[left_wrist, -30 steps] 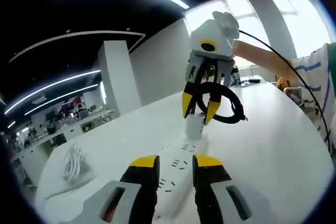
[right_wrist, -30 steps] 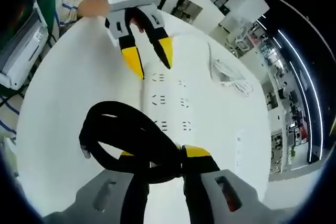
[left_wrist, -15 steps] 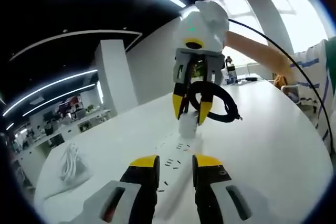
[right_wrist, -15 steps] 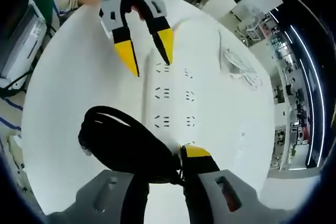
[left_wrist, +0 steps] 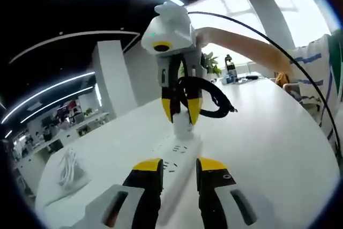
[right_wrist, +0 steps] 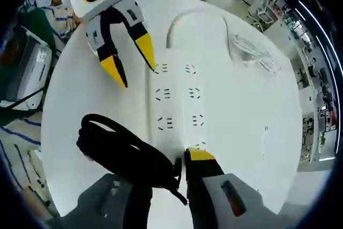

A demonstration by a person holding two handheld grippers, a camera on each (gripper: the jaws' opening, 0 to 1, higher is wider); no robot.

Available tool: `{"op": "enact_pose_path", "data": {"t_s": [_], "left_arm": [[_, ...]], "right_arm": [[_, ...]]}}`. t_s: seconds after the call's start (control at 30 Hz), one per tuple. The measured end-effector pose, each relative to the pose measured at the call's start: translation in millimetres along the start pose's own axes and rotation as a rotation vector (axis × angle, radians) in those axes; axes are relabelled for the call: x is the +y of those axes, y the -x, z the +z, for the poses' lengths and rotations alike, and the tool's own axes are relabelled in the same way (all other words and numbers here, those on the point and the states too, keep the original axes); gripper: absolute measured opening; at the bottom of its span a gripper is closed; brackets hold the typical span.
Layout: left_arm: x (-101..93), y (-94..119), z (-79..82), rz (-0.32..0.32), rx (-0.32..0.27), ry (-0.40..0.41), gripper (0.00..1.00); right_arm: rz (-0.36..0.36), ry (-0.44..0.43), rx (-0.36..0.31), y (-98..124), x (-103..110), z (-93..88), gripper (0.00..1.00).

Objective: Straighten the power strip on the desk, plug the charger into it

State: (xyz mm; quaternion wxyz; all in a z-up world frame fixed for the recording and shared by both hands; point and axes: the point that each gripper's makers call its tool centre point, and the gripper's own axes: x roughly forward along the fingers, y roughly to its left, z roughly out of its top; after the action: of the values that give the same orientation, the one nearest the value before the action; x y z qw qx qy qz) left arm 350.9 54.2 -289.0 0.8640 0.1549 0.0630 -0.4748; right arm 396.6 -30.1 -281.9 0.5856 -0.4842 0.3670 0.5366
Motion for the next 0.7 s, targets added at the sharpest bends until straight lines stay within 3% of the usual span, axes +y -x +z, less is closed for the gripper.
{"op": "enact_pose_path", "data": {"t_s": [0.13,0.23,0.37,0.43,0.57,0.7], "left_arm": [[0.0,-0.3,-1.6,-0.002,0.005,0.003,0.24],[0.8,-1.7,-1.6,-0.006,0.003,0.020,0.24],[-0.4,-2.3,-0.6,-0.015,-0.003,0.039,0.24],[-0.4,-2.6,-1.7,-0.013,0.000,0.041,0.24],[-0.2,-3.0,-5.1,-0.009,0.012,0.041,0.24],[-1.2,-3.9,-2.2,-0.013,0.003,0.044,0.24]], "right_arm": [[-0.015,0.057,-0.016,-0.4,4.4,0.0,0.22],[-0.011,0.040,-0.015,-1.9,2.5,2.0,0.22],[-0.006,0.050,0.056,-4.7,3.3,4.2,0.22],[-0.001,0.046,0.052,-4.4,2.3,2.3,0.22],[0.005,0.057,-0.028,-2.4,2.9,-0.3,0.22],[-0.008,0.072,0.013,-4.0,3.3,1.6,0.22]]}}
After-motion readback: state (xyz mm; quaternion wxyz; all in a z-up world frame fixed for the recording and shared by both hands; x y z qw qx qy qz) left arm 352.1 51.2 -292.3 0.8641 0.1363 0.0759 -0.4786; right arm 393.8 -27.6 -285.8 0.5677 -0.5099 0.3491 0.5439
